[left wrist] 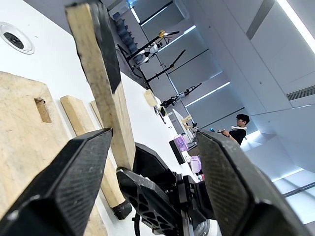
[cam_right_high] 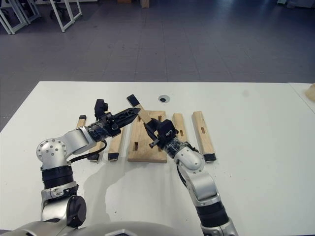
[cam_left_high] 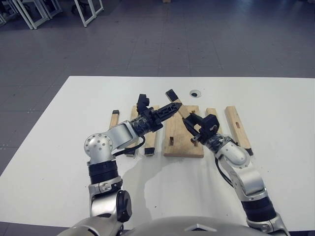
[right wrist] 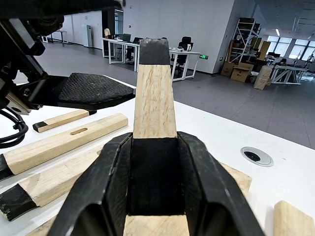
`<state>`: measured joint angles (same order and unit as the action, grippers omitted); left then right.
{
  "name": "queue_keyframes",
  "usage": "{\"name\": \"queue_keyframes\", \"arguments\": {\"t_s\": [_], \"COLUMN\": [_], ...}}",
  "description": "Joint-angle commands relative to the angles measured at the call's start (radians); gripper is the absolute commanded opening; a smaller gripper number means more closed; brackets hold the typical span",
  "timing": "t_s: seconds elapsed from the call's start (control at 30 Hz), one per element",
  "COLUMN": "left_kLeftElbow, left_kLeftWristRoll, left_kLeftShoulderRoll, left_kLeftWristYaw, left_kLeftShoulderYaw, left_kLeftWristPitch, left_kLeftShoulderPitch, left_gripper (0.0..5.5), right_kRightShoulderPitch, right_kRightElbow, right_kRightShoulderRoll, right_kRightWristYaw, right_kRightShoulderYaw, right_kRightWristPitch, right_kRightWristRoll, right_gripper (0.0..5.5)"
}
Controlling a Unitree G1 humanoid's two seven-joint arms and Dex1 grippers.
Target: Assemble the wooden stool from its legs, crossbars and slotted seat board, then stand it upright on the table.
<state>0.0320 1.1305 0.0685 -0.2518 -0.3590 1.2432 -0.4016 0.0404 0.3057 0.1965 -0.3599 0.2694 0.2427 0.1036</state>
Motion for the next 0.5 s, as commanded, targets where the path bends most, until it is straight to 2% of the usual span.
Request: {"name": "queue_keyframes", "arguments": {"t_s": [0.03, 0.23, 0.33, 0.5], "left_kLeftElbow": [-0.028, -0.036, -0.076, -0.114], "left_kLeftWristRoll": [-0.031, -0.063, -0.052, -0.007], "left_kLeftShoulderRoll": [0.021, 0.046, 0.027, 0.005], "left_kLeftWristYaw": [0.011, -0.006, 0.027, 0.080], "left_kLeftShoulderYaw": [0.020, 0.059, 0.029, -0.017], "left_kLeftWristPitch": [-0.029, -0.051, -0.068, -0.075], "left_kLeftShoulderPitch": [-0.031, -0.015, -0.035, -0.071], "left_gripper": [3.11, 3.11, 3.11, 2.22], "right_kRightShoulderPitch": [-0.030, -0.018, -0.039, -0.053], "right_kRightElbow": [0.031, 0.017, 0.028, 0.032], "right_kRightShoulderRoll": [-0.016, -0.018, -0.017, -0.017], "right_kRightWristYaw": [0.002, 0.024, 0.014, 0.009], "right_kRightShoulderYaw": [0.047, 0.027, 0.046, 0.066], "right_kRightWristPitch": [0.019, 0.034, 0.038, 0.040], "right_kRightWristRoll": [-0.013, -0.021, -0.026, -0.034], "right_gripper": [1.28, 1.28, 1.28, 1.28]}}
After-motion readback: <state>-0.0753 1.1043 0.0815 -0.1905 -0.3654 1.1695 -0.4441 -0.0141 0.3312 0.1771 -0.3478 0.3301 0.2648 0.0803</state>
